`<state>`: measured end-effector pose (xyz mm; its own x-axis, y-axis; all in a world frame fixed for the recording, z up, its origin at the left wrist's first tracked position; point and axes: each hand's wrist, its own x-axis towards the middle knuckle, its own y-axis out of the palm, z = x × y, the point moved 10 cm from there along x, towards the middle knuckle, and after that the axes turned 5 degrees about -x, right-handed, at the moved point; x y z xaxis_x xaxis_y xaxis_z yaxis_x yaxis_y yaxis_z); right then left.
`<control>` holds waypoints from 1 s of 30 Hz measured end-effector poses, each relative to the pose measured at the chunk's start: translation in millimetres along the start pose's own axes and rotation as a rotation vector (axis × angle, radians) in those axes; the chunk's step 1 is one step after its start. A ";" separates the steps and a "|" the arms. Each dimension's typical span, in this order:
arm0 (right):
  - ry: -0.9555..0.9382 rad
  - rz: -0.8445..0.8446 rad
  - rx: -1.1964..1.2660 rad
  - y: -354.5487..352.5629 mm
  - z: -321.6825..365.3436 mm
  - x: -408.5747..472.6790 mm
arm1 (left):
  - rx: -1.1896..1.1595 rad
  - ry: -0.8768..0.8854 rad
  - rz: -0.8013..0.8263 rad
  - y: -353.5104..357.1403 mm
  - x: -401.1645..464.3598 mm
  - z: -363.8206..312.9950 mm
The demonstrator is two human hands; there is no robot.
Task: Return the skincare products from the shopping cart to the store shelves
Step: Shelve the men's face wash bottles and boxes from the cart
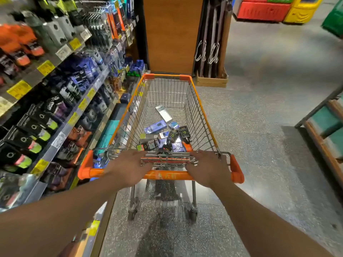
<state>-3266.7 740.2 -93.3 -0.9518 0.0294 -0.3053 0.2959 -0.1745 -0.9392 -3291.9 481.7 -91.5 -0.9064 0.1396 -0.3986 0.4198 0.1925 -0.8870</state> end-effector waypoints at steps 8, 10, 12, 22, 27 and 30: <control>-0.023 0.014 0.037 -0.2 2.1 36.6 | 0.010 -0.018 -0.024 -18.0 22.8 -0.2; -0.023 0.019 0.043 -1.8 3.7 42.9 | 0.015 -0.031 -0.028 -22.0 27.5 0.6; -0.025 0.025 0.036 -4.5 6.0 48.4 | 0.031 -0.040 -0.034 -27.3 31.8 0.4; -0.040 0.035 -0.040 -12.0 16.0 75.6 | 0.003 -0.043 -0.007 -39.1 54.5 10.6; 0.000 0.066 -0.062 -13.3 16.5 87.7 | -0.026 -0.014 -0.009 -40.0 65.0 15.2; 0.021 0.058 -0.066 -16.4 18.4 91.5 | -0.002 0.018 0.016 -37.7 70.6 17.1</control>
<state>-3360.0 727.6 -103.0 -0.9313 0.0418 -0.3619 0.3556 -0.1111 -0.9280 -3372.5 467.7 -90.1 -0.8985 0.1605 -0.4086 0.4344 0.1919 -0.8800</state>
